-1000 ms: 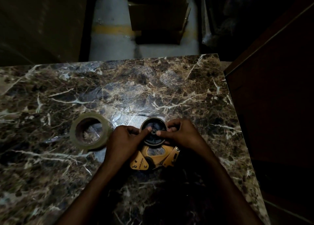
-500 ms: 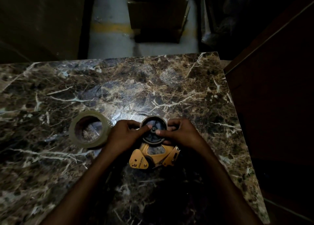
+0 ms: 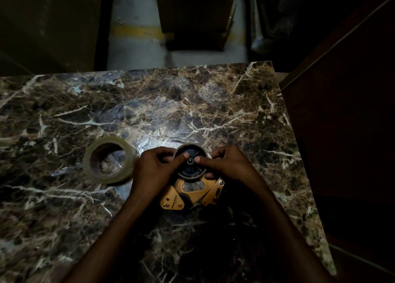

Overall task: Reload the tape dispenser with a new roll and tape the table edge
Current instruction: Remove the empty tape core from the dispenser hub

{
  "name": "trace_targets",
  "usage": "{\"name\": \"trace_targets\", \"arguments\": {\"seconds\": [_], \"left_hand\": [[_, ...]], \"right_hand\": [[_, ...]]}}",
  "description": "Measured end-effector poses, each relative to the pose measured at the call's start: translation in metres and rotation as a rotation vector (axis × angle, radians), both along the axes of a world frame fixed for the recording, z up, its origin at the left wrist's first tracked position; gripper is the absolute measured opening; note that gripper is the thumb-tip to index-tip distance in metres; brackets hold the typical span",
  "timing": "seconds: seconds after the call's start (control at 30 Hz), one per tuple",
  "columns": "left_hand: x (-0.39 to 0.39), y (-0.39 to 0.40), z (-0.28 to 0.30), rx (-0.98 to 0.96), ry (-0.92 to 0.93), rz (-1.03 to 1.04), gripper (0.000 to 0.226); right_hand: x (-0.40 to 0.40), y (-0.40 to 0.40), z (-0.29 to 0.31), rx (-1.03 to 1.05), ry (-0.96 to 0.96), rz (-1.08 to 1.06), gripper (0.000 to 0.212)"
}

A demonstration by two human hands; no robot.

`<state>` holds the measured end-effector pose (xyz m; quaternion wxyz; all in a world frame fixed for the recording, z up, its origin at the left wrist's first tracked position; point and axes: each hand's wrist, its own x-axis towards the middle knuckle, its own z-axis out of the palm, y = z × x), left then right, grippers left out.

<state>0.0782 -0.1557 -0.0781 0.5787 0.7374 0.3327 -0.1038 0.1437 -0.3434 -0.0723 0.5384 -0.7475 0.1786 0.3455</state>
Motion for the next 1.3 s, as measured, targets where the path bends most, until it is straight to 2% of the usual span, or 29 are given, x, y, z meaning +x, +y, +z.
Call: {"name": "trace_targets", "arguments": {"seconds": [0.07,0.2,0.33,0.43,0.6,0.73,0.83,1.03,1.1,1.23,1.3], "left_hand": [[0.0,0.002,-0.002,-0.059,0.0,0.001,0.04],[-0.001,0.007,-0.005,-0.121,0.014,0.003,0.033],[-0.002,0.006,-0.006,-0.131,0.042,0.008,0.044],[-0.004,0.006,-0.005,-0.13,0.049,-0.011,0.033],[0.002,0.007,-0.001,-0.044,0.076,-0.073,0.058],[0.001,-0.002,0.002,0.048,0.049,-0.05,0.047],[0.001,-0.007,0.003,0.097,0.046,-0.038,0.034],[0.001,-0.016,0.018,0.279,-0.029,-0.097,0.018],[-0.001,-0.016,0.023,0.221,-0.022,-0.083,0.03],[0.004,-0.006,0.034,0.066,0.059,-0.102,0.053],[0.007,0.001,0.041,-0.022,0.077,-0.145,0.055]], "right_hand": [[0.0,0.0,0.003,-0.004,0.012,0.012,0.049],[-0.003,-0.001,0.005,-0.009,0.04,0.039,0.055],[-0.005,0.002,0.005,-0.029,0.051,0.047,0.057],[-0.005,0.006,0.004,-0.097,0.04,0.06,0.053],[-0.009,0.013,0.002,-0.171,0.012,0.053,0.049],[-0.014,0.012,0.001,-0.33,-0.094,0.124,0.053],[-0.017,0.014,0.007,-0.373,-0.139,0.112,0.053],[-0.019,0.028,0.024,-0.436,-0.288,0.051,0.026],[-0.017,0.026,0.026,-0.403,-0.29,0.057,0.024],[-0.015,0.02,0.032,-0.237,-0.229,0.039,0.033],[-0.013,0.016,0.039,-0.105,-0.172,-0.018,0.033]]}}
